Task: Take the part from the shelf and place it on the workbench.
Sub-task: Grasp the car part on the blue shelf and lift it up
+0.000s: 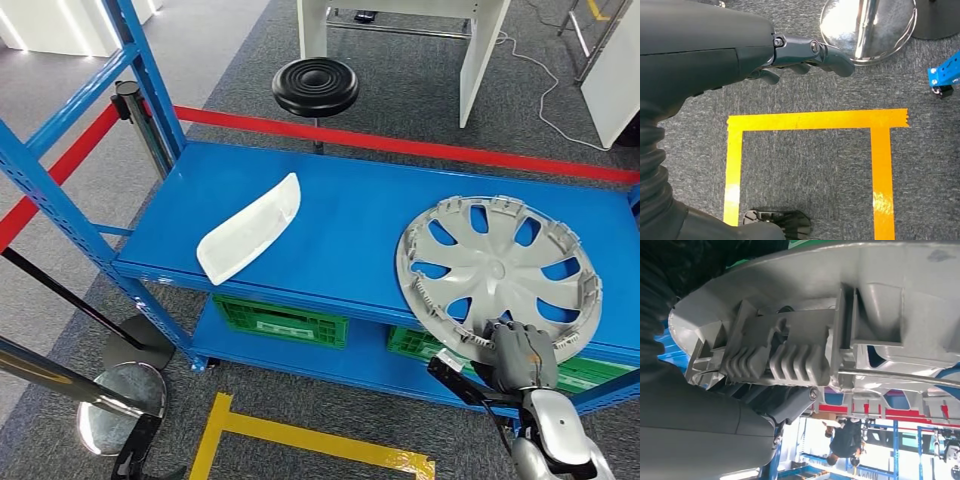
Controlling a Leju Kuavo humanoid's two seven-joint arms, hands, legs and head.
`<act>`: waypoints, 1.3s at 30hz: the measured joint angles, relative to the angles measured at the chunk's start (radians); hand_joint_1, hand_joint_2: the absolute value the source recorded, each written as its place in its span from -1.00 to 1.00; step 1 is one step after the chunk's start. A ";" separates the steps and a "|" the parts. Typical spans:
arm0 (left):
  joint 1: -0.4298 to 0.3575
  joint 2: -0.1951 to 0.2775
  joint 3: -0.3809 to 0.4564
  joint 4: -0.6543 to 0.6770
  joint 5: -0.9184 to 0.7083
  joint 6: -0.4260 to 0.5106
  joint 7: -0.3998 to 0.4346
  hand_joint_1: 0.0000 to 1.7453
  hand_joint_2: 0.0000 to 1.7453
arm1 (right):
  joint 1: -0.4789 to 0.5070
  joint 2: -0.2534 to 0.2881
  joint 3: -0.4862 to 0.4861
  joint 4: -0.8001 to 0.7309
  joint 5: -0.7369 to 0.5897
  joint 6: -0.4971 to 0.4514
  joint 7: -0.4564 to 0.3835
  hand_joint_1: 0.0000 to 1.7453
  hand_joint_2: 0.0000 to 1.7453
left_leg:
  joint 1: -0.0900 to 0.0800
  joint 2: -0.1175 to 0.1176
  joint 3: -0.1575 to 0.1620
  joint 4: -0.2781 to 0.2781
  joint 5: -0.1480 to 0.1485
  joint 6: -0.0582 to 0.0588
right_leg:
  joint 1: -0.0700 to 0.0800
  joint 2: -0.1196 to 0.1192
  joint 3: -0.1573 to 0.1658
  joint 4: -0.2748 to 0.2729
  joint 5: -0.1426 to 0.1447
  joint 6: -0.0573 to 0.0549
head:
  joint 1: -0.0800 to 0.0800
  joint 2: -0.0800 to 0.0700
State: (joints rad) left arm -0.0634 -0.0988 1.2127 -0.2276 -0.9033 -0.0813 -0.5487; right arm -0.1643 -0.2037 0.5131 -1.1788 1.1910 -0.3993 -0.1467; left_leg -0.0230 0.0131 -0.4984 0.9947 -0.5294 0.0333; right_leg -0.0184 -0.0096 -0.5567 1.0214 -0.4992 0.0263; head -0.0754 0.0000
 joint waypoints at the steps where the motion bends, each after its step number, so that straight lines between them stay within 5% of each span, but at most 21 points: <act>1: 0.000 0.000 0.000 0.000 0.000 0.000 -0.001 -1.00 1.00 | 0.000 0.000 0.000 0.000 0.000 -0.001 -0.001 1.00 1.00 | 0.000 0.000 0.000 0.000 0.000 0.000 | 0.000 0.000 0.000 0.000 0.000 0.000 | 0.000 0.000; 6: 0.000 0.000 0.001 0.000 0.000 0.001 -0.006 -1.00 1.00 | 0.018 0.000 -0.002 -0.011 0.005 -0.045 -0.008 1.00 1.00 | 0.000 0.000 0.000 0.000 0.000 0.000 | 0.000 -0.001 0.000 0.000 0.000 0.000 | 0.000 0.000; 16: 0.001 -0.003 0.020 0.000 0.002 0.008 -0.019 -1.00 1.00 | 0.141 0.027 -0.063 -0.221 0.062 -0.278 -0.049 1.00 1.00 | 0.000 0.000 -0.001 0.000 0.000 0.000 | 0.000 -0.001 -0.001 0.000 0.000 0.000 | 0.000 0.000; 28: 0.003 -0.013 0.041 0.000 -0.018 0.122 -0.018 -1.00 1.00 | 0.281 0.132 -0.213 -0.512 0.048 -0.287 -0.248 1.00 1.00 | 0.000 0.000 -0.001 0.000 0.000 0.000 | 0.000 0.000 -0.001 0.000 0.000 0.000 | 0.000 0.000; 39: 0.003 -0.022 0.051 0.001 -0.018 0.105 -0.029 -1.00 1.00 | 0.330 0.260 -0.332 -0.633 -0.103 -0.286 -0.468 1.00 1.00 | 0.000 0.000 -0.001 0.000 0.000 0.000 | 0.000 0.000 -0.001 0.000 0.000 0.000 | 0.000 0.000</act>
State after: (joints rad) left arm -0.0604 -0.1210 1.2633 -0.2270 -0.9213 0.0240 -0.5779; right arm 0.1658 0.0559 0.1810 -1.8117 1.0884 -0.6855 -0.6149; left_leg -0.0231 0.0130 -0.4995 0.9945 -0.5295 0.0333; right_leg -0.0184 -0.0095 -0.5578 1.0214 -0.4995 0.0263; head -0.0754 0.0000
